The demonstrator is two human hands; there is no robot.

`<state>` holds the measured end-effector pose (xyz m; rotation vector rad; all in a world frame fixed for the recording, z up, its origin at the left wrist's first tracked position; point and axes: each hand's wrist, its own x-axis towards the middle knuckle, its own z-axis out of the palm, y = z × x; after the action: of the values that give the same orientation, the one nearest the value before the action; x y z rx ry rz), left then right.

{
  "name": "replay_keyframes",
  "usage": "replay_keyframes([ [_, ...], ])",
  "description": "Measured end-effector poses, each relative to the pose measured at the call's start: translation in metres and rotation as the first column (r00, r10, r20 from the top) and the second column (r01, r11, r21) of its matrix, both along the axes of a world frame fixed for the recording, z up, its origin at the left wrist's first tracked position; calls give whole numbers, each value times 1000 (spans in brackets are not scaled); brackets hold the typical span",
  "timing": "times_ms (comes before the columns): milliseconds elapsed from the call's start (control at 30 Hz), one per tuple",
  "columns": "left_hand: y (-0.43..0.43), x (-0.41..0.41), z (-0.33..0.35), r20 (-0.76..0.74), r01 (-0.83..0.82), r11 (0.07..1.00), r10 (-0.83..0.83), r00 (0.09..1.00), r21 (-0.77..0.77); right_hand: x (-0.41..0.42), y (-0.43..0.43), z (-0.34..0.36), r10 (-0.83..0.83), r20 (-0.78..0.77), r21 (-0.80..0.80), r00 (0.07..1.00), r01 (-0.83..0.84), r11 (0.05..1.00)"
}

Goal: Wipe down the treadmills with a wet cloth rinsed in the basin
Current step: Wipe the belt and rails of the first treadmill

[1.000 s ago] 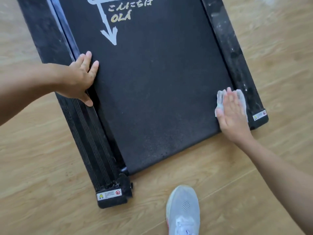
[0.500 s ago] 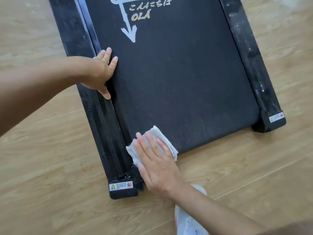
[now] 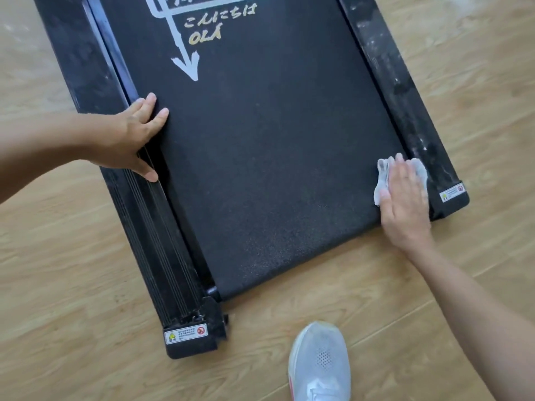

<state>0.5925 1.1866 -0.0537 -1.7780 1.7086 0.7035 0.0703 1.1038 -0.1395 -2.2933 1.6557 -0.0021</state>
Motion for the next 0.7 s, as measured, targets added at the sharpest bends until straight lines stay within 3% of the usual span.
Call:
replay_keyframes([
  [100,1,2,1,-12,12,1000,-12,1000,-2,34,23,0,-178,-18,-3,984,178,984],
  [167,0,1,2,-1,-1,1000,1,1000,3,68,58,4,-145,-46,12,988,145,989],
  [267,-2,-5,3,21,-8,1000,7,1000,16,135,119,9,169,-28,36,985,-168,985],
  [367,-2,-7,5,34,-7,1000,6,999,23,211,171,9,508,41,44,860,-510,859],
  [467,-3,-8,6,35,-11,1000,10,999,25,233,183,9,624,52,25,780,-626,780],
  [600,-2,-6,3,24,-19,1000,19,1000,15,175,139,6,789,-5,-36,614,-789,613],
  [633,-2,-6,3,18,-18,1000,18,1000,15,155,116,4,771,-32,-53,636,-772,634],
  [700,-2,-5,4,10,-11,1000,11,1000,22,121,58,-1,611,-64,-68,789,-615,786],
])
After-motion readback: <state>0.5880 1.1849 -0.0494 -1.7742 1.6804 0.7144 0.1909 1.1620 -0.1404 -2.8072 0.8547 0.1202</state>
